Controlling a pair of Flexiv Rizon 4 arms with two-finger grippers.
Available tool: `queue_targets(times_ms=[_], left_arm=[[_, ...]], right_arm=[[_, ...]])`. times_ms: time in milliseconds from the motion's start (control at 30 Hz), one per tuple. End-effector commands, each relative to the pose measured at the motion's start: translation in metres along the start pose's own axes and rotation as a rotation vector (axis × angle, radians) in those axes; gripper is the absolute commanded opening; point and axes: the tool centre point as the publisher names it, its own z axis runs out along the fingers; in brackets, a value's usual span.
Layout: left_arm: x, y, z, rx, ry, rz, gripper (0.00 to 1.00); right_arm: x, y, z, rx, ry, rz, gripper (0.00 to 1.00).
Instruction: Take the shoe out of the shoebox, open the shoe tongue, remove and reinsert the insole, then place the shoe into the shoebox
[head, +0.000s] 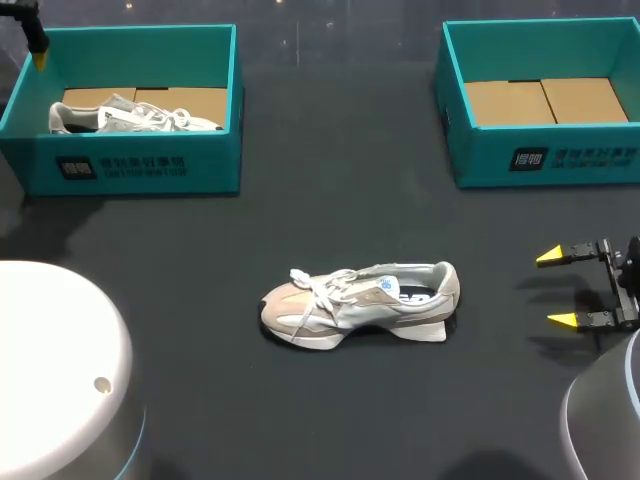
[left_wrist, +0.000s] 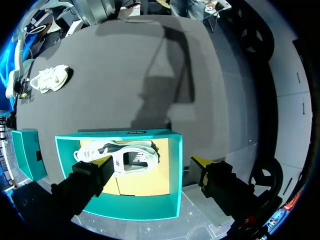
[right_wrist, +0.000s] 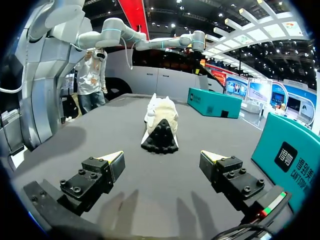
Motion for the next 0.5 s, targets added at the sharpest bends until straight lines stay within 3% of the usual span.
queue_targets(times_ms=[33,500], left_arm=[[0.000,0.000,0.000,0.000,0.002,0.001,1.00],[0.000,0.000,0.000,0.000,0.002,0.001,1.00]], right_arm=[[0.003,0.007,0.008,0.028,-0.018,0.014,1.00],[0.002,0.011,0.033,0.067,-0.068,0.077,1.00]])
